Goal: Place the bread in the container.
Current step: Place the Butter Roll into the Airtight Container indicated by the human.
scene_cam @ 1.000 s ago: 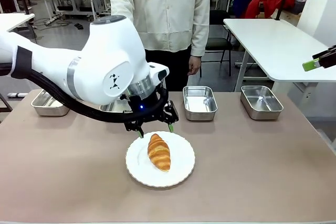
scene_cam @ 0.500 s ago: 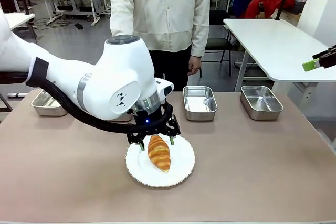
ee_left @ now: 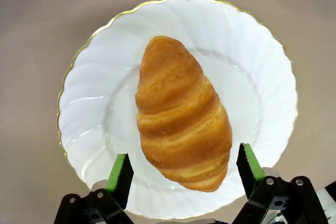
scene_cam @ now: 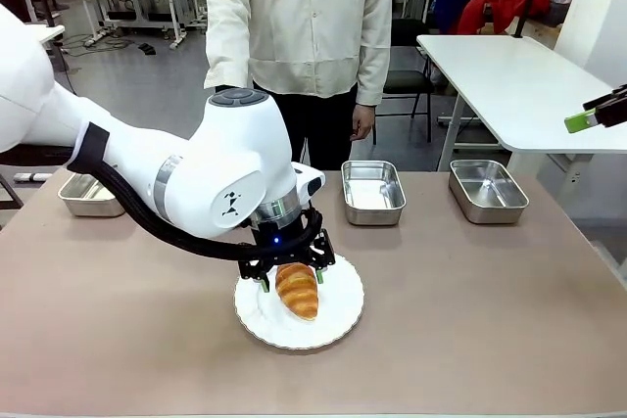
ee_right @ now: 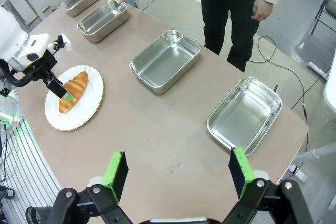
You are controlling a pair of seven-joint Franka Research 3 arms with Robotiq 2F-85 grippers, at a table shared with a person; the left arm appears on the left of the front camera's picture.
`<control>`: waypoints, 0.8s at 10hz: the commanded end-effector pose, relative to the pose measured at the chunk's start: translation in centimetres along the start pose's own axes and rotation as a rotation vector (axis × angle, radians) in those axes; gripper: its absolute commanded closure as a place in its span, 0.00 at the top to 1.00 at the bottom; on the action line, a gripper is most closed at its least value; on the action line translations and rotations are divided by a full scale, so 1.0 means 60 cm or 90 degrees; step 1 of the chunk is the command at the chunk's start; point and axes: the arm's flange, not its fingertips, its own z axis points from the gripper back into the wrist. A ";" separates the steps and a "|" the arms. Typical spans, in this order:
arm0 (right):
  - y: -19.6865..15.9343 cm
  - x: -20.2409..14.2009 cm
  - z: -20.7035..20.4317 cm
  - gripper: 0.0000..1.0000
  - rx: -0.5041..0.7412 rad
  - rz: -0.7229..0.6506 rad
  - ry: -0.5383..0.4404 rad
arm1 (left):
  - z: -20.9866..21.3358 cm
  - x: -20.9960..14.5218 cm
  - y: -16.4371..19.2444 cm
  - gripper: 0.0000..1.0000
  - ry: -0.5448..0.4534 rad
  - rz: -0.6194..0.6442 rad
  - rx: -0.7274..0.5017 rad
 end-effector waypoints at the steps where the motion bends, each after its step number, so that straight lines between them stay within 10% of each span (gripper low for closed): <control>1: -0.001 -0.002 -0.001 1.00 0.010 0.006 -0.014 | -0.014 0.006 -0.011 1.00 -0.025 0.003 0.010; 6: -0.001 -0.002 -0.001 1.00 0.010 0.006 -0.014 | -0.034 0.026 -0.008 1.00 -0.015 0.001 0.014; 8: -0.001 -0.002 -0.001 1.00 0.010 0.006 -0.014 | -0.034 0.030 -0.012 0.80 -0.007 0.000 0.010</control>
